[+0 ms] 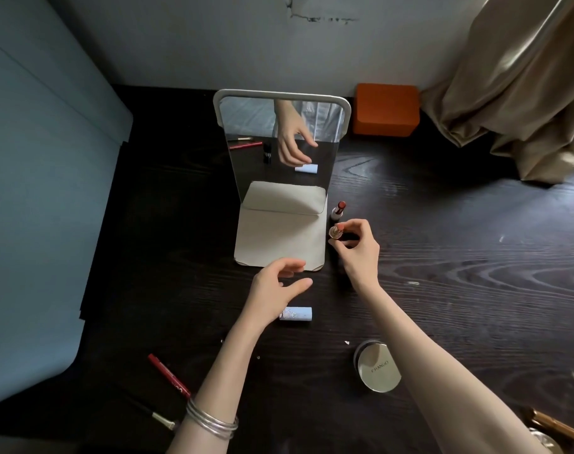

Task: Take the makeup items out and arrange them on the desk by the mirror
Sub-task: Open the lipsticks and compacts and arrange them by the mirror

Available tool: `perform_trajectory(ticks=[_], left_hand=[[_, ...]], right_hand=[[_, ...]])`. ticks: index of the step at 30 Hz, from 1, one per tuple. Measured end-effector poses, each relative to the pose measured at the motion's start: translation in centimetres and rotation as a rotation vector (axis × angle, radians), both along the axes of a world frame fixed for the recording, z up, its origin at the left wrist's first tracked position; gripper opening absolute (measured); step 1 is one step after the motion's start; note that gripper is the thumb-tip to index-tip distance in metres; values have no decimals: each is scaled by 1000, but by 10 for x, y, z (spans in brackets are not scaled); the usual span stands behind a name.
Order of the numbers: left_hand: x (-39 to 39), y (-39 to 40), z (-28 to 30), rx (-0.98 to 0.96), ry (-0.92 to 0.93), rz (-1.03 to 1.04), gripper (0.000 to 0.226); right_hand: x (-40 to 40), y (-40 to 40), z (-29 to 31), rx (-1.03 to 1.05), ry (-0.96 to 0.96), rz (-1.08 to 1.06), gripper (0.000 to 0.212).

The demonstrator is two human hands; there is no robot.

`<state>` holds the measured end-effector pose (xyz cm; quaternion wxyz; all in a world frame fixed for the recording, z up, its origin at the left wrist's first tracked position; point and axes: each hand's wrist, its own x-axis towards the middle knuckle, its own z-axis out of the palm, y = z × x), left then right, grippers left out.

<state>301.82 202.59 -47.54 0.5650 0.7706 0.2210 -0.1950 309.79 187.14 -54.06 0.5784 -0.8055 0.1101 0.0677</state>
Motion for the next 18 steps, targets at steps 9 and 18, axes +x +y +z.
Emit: perform_trajectory(ticks=[9,18], left_hand=[[-2,6,12,-23,-55,1,31],[-30,-5,34,-92,-165,-122,30]], right_hand=[[-26,-17,29,24,-33,-29,45],[-119,-49,71,172,-57,-89,38]])
